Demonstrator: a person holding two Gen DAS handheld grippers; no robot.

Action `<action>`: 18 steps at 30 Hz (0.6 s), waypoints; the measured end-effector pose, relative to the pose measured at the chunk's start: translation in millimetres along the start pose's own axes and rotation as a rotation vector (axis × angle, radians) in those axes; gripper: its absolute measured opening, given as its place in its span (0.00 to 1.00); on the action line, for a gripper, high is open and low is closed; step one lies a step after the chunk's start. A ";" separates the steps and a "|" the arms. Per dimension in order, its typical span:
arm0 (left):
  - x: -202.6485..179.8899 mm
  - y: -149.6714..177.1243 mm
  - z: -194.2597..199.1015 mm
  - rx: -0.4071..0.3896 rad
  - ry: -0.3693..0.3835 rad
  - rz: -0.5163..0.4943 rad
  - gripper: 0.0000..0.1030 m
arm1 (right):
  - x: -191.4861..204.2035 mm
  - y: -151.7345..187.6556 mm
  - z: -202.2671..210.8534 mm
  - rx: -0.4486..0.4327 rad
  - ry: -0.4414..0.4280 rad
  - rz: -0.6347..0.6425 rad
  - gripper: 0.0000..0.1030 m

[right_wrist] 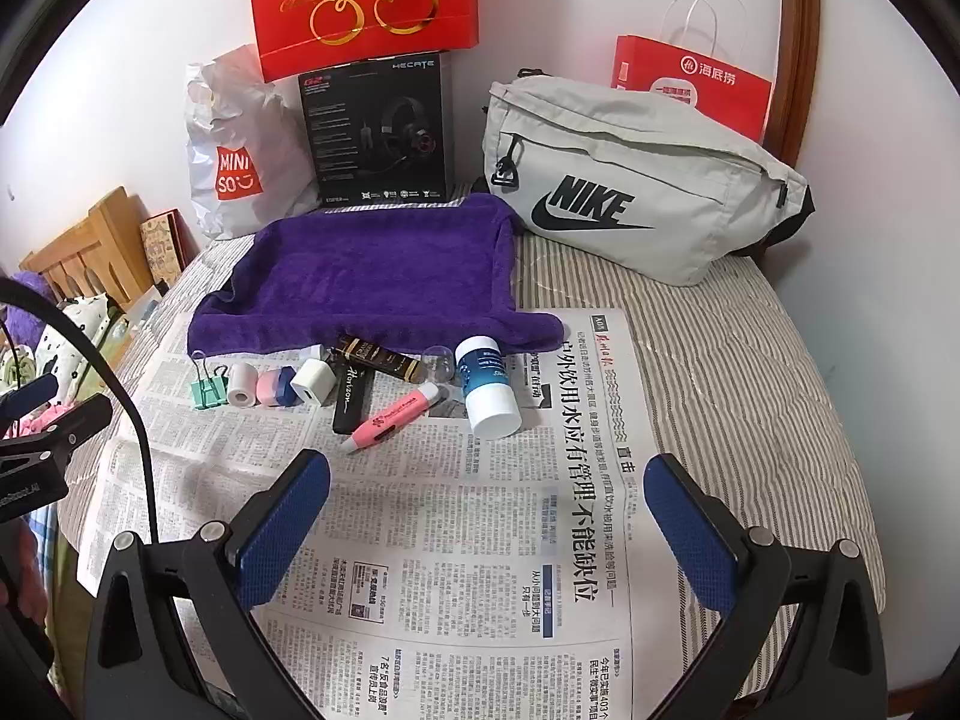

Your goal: Organize rigid objects

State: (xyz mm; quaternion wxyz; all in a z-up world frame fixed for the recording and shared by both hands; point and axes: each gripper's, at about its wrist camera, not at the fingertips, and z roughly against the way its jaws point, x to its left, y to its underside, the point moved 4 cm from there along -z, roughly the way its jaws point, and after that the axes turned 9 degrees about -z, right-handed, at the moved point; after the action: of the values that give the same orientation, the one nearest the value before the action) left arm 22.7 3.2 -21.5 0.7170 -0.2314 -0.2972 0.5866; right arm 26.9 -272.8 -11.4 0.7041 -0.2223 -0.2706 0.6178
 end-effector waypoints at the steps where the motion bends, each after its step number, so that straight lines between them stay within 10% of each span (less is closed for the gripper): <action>1: 0.0 0.3 0.1 -0.001 -0.001 0.001 1.00 | 0.0 0.0 0.3 -0.002 0.002 0.000 1.00; 18: 4.9 3.0 -22.5 0.020 -0.001 0.007 1.00 | -5.4 -3.3 -8.7 -0.002 0.001 -0.007 1.00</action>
State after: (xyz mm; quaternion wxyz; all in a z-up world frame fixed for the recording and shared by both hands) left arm 36.9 9.0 -38.9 0.7169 -0.2252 -0.2908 0.5922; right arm 34.6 -278.5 -16.4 0.7062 -0.2222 -0.2716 0.6149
